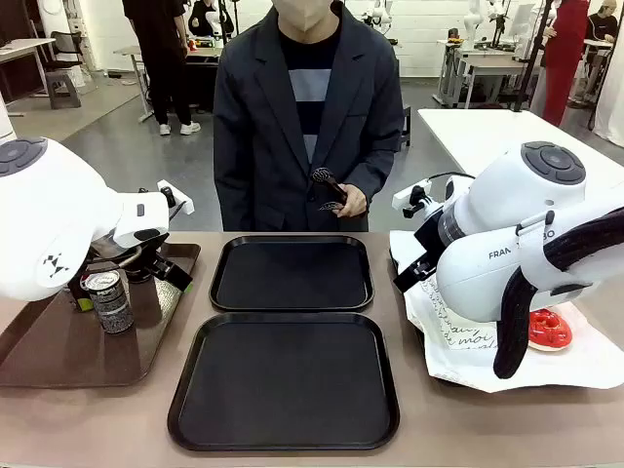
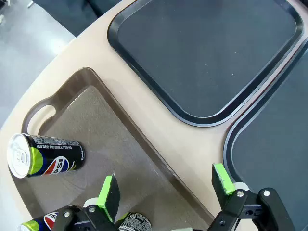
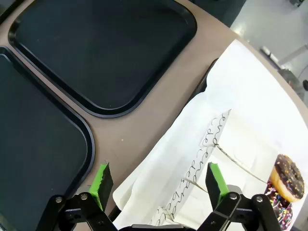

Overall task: Set up donuts and drinks on trays.
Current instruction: Pick up one Pepsi coke and place it on the Flat Tray.

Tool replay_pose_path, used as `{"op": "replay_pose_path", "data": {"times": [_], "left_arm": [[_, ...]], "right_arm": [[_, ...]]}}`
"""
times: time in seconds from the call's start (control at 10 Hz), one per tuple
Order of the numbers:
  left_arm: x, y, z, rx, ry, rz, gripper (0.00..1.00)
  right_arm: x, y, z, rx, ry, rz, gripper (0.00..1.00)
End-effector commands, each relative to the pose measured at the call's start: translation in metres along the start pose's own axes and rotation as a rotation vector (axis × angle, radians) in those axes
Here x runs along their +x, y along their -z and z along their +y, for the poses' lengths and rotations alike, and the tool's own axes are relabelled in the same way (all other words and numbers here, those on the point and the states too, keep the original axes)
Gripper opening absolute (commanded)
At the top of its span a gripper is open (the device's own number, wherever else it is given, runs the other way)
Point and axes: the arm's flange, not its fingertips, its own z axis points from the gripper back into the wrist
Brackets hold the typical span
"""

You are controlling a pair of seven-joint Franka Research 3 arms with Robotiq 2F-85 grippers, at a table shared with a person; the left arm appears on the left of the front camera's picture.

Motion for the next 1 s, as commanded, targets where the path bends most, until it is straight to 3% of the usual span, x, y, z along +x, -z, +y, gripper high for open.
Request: {"op": "replay_pose_path", "data": {"times": [0.0, 0.9], "left_arm": [[0.0000, 0.0000, -0.0001, 0.000, 0.000, 0.000, 1.00], [0.0000, 0.0000, -0.0001, 0.000, 0.000, 0.000, 1.00]], "right_arm": [[0.0000, 0.0000, 0.0000, 0.000, 0.000, 0.000, 1.00], [0.0000, 0.0000, 0.0000, 0.000, 0.000, 0.000, 1.00]]}}
